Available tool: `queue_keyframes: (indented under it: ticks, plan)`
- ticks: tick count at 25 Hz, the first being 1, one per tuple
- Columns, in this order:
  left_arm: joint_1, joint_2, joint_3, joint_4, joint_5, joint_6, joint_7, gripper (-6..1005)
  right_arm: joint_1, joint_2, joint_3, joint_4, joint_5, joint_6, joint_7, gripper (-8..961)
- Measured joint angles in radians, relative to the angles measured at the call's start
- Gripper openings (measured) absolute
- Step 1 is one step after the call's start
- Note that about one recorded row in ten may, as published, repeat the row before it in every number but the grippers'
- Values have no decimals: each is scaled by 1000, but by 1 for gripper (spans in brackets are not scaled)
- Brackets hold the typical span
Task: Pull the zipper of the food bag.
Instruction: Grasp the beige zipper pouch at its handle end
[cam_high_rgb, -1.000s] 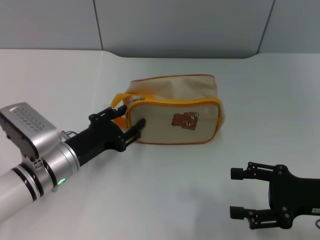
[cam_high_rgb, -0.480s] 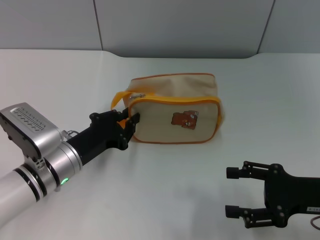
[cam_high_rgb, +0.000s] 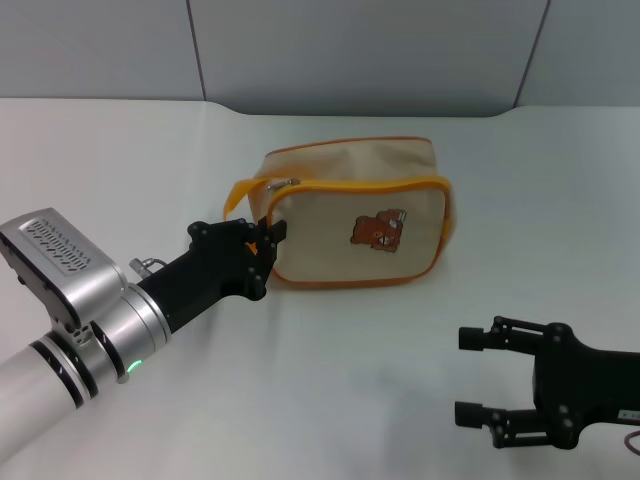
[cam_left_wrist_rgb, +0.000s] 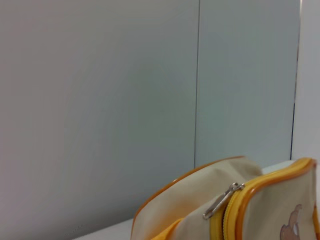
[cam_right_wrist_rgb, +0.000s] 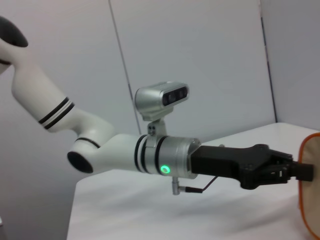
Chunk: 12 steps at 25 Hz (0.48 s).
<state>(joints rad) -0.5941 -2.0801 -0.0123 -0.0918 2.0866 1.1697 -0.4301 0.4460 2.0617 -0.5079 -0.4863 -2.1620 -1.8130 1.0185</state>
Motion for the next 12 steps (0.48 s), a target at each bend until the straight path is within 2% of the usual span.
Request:
queue_keyframes:
  ticks: [6,9,12]
  plan:
    - [13,2,1,9,5,68,7,69,-28,1,15,0,76,-1,-15,832]
    - [22,6,6,34,7,118,13,67,-59,2,38,5,175,4,-44,832]
    - [27,7,9,64,8,157,13,65,-93,15,103,25,301,33,-91,831]
